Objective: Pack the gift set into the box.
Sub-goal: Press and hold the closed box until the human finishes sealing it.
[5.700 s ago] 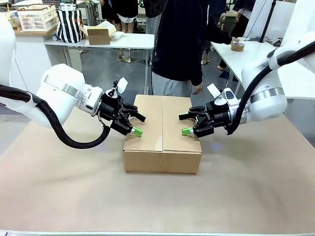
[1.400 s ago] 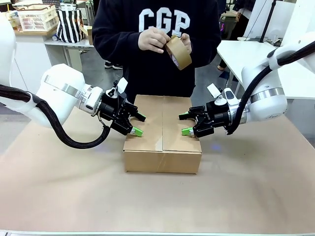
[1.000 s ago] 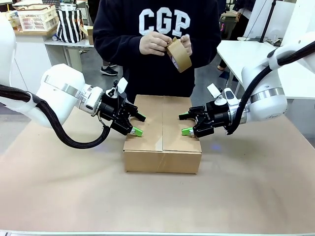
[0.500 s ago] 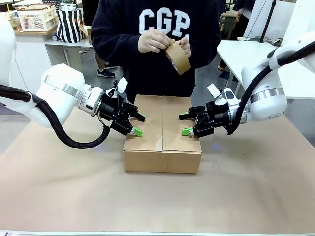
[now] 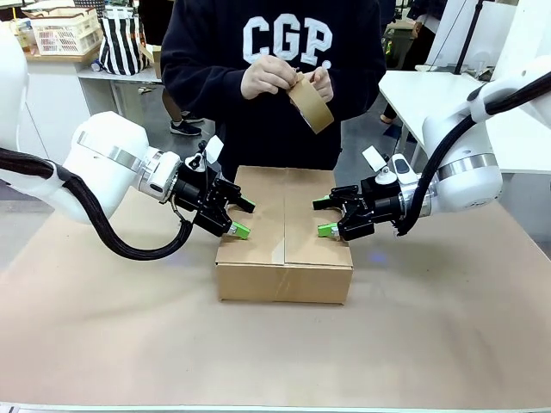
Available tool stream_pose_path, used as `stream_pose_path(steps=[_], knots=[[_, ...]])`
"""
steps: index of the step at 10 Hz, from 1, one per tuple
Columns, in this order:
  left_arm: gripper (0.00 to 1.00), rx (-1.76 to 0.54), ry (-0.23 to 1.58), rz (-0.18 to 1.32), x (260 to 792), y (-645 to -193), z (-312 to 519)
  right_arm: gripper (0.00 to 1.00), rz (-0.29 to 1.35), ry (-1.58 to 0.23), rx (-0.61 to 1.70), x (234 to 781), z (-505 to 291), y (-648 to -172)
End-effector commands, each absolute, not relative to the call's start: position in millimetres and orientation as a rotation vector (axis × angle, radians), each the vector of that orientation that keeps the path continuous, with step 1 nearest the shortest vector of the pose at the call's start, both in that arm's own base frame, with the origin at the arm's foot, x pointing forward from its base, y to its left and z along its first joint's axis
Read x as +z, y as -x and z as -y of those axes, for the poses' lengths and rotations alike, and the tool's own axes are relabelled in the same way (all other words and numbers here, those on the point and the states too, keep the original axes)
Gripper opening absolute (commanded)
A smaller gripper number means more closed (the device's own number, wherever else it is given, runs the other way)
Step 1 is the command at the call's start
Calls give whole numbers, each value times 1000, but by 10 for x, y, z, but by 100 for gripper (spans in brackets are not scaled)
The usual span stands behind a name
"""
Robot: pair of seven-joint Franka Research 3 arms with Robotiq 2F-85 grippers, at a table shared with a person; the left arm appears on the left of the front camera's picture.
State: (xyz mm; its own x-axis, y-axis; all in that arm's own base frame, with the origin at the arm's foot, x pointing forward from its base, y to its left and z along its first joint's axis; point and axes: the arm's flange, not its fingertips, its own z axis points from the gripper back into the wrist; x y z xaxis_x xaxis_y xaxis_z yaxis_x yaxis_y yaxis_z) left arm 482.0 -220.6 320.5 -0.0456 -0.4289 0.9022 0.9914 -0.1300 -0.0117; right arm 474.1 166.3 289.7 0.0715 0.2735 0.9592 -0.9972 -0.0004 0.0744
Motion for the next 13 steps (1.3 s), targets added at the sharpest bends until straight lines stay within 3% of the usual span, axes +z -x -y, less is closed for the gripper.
stream_pose_path(steps=[1, 13], knots=[[100, -1501, 951, 818, 3165, -4807, 2206, 100, 947, -1041, 1287, 2877, -1661, -4728], [100, -1501, 951, 818, 3165, -4807, 2206, 100, 947, -1041, 1287, 2877, -1661, -4728]])
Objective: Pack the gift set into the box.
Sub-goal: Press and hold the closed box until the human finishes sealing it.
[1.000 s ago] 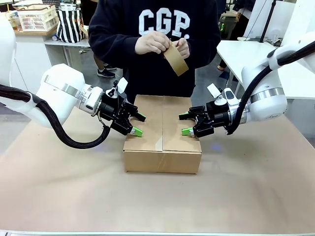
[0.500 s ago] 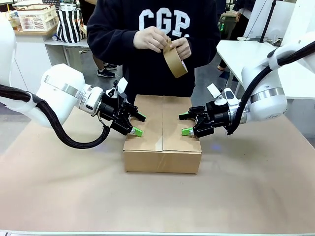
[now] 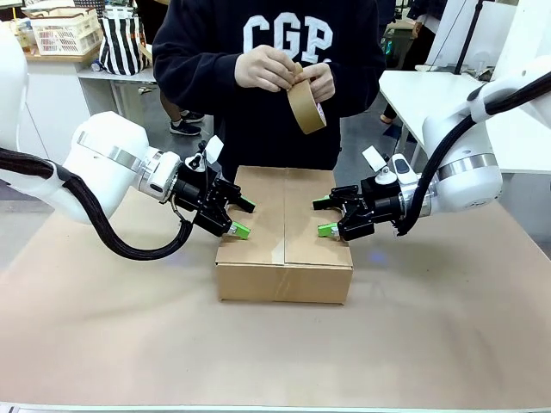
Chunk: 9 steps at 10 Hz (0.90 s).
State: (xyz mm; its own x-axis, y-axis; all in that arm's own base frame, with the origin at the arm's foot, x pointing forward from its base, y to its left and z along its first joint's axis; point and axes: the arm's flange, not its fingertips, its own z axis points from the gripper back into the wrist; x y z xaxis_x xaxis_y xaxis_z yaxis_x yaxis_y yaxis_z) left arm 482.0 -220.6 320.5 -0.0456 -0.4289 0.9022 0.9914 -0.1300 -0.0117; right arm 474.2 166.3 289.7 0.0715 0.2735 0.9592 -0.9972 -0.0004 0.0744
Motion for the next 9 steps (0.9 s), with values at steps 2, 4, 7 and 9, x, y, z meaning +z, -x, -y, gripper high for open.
stream_pose_path(steps=[2, 4, 7, 9], knots=[[100, -1501, 951, 818, 3165, -4807, 2206, 100, 947, -1041, 1287, 2877, -1661, -4728], [100, -1501, 951, 818, 3165, -4807, 2206, 100, 947, -1041, 1287, 2877, -1661, -4728], [100, -1501, 951, 818, 3165, -4807, 2206, 100, 947, -1041, 1287, 2877, -1661, -4728], [100, -1501, 951, 818, 3165, -4807, 2206, 100, 947, -1041, 1287, 2877, -1661, -4728]])
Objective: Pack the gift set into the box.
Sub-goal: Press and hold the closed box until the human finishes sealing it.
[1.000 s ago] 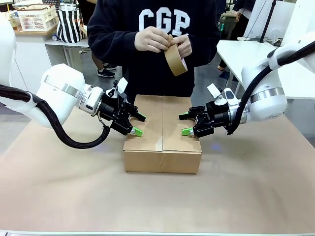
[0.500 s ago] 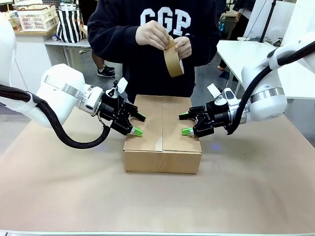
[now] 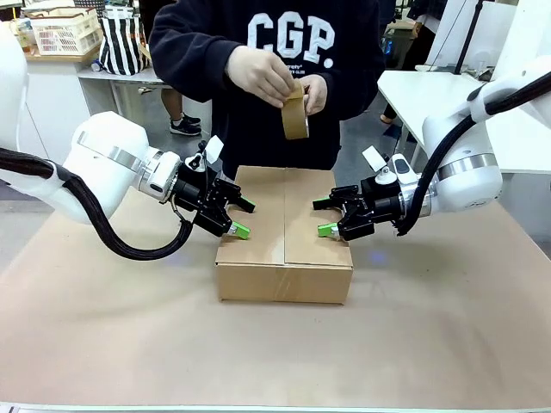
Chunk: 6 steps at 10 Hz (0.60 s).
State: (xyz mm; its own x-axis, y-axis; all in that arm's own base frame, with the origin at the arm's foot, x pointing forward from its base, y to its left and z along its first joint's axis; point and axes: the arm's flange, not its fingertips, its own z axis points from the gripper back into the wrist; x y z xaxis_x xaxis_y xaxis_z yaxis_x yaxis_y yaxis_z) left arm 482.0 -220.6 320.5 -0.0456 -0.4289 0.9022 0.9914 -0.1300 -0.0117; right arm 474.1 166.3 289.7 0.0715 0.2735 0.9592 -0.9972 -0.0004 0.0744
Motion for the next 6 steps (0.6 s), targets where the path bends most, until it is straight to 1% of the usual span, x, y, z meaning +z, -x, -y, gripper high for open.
stream_pose_path(steps=[1, 6], knots=[[100, -1501, 951, 818, 3165, -4807, 2206, 100, 947, -1041, 1287, 2877, -1661, -4728], [100, -1501, 951, 818, 3165, -4807, 2206, 100, 947, -1041, 1287, 2877, -1661, -4728]])
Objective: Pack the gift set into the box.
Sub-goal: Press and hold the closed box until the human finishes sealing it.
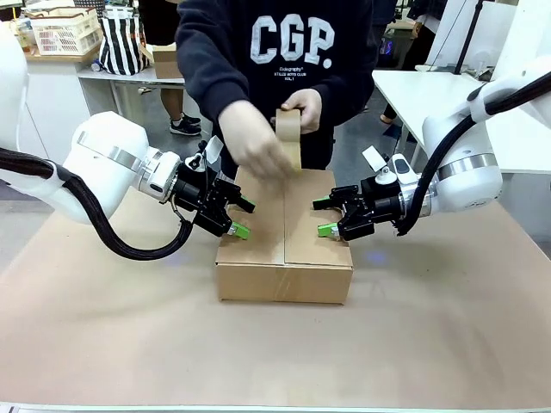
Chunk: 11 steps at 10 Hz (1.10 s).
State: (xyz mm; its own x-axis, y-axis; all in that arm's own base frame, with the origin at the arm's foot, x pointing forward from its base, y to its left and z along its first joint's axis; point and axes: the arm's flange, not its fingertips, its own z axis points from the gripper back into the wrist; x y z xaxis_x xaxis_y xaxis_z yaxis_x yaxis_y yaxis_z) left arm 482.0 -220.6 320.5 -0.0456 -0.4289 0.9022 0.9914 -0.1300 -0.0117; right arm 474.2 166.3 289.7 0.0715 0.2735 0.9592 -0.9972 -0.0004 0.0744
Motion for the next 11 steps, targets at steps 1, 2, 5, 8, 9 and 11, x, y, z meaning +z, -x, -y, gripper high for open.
stream_pose_path(steps=[1, 2, 5, 8, 9, 11], knots=[[100, -1501, 951, 818, 3165, -4807, 2206, 100, 947, -1041, 1287, 2877, -1661, -4728], [100, -1501, 951, 818, 3165, -4807, 2206, 100, 947, -1041, 1287, 2877, -1661, -4728], [100, -1501, 951, 818, 3165, -4807, 2206, 100, 947, -1041, 1287, 2877, -1661, -4728], [100, -1501, 951, 818, 3165, -4807, 2206, 100, 947, -1041, 1287, 2877, -1661, -4728], [100, -1501, 951, 818, 3165, -4807, 2206, 100, 947, -1041, 1287, 2877, -1661, -4728], [100, -1501, 951, 818, 3165, -4807, 2206, 100, 947, -1041, 1287, 2877, -1661, -4728]])
